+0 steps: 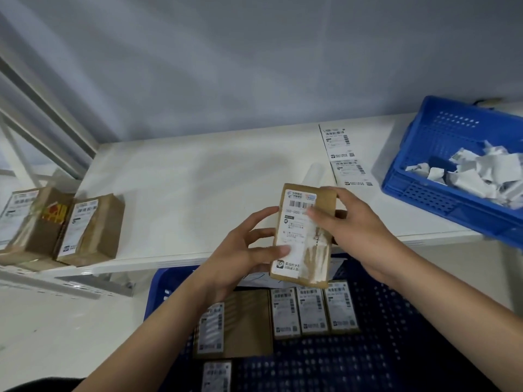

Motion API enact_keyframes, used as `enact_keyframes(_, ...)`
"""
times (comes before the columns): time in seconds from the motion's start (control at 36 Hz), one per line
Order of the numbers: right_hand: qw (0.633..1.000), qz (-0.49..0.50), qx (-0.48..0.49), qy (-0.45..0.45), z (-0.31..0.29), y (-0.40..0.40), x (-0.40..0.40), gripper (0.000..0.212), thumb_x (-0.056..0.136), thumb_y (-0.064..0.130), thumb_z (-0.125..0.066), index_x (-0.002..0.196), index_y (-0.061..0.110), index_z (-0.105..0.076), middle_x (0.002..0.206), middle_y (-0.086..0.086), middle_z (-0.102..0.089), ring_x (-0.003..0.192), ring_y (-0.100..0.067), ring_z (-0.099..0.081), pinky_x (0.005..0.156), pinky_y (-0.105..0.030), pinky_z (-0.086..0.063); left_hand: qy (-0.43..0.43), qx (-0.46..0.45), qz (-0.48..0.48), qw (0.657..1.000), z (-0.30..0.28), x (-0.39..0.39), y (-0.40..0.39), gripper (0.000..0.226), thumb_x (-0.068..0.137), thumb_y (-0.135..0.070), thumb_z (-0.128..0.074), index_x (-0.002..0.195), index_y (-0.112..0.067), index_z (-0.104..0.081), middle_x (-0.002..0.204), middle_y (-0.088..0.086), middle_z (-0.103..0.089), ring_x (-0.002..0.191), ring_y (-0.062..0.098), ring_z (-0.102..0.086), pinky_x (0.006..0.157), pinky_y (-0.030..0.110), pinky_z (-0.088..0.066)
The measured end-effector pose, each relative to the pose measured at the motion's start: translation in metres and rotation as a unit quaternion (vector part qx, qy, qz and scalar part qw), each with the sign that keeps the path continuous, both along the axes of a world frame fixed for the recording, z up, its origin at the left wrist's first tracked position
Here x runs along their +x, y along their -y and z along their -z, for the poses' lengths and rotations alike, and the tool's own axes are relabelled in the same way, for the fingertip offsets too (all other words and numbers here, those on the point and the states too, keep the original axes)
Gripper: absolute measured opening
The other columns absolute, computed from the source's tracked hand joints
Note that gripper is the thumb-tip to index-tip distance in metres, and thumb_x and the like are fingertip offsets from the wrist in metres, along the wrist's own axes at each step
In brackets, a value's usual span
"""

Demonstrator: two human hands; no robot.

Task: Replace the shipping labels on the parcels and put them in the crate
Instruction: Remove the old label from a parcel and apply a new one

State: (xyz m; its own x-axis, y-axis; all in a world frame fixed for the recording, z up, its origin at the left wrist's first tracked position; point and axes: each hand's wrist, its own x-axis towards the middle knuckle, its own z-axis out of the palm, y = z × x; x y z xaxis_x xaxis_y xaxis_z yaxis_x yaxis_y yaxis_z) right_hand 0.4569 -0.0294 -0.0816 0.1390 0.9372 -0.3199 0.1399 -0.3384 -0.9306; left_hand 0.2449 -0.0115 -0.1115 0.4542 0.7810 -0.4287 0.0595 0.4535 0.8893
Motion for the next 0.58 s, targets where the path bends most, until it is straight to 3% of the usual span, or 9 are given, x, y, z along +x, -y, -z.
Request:
enact_keyframes(0.08, 1.0, -0.008, 0.009, -0.004, 0.001, 0.003, -0.002, 0.032, 0.093, 0.023, -0.071, 0.122, 0.031, -0.06, 0.103, 0.01, -0.075, 0.086, -0.001, -0.072, 0.07, -0.02, -0.059, -0.007, 0.0, -0.018, 1.0, -0.001, 0.0, 0.001, 0.062, 0.077, -0.022, -0.083, 0.132, -0.043, -0.061, 0.121, 0.003, -0.074, 0.109, 0.024, -0.072, 0.09, 0.043, -0.06)
enact_keyframes(0.28, 0.999, -0.026, 0.026, 0.019, 0.003, 0.002, -0.002, 0.036, 0.092, 0.022, -0.072, 0.122, 0.039, -0.06, 0.113, 0.007, -0.07, 0.097, -0.003, -0.07, 0.087, -0.035, -0.06, -0.06, 0.041, -0.035, 0.997, -0.002, 0.003, 0.001, 0.046, 0.087, -0.023, -0.079, 0.128, -0.037, -0.065, 0.123, -0.004, -0.072, 0.104, 0.015, -0.074, 0.091, 0.039, -0.061)
enact_keyframes(0.58, 0.995, -0.096, 0.025, 0.014, 0.005, 0.002, -0.008, 0.041, 0.092, 0.026, -0.072, 0.126, 0.042, -0.057, 0.114, 0.008, -0.072, 0.094, -0.004, -0.072, 0.089, -0.037, -0.06, -0.052, 0.074, -0.075, 0.993, -0.011, -0.004, -0.004, 0.056, 0.086, -0.02, -0.081, 0.133, -0.042, -0.061, 0.119, -0.001, -0.074, 0.109, 0.014, -0.071, 0.086, 0.037, -0.062)
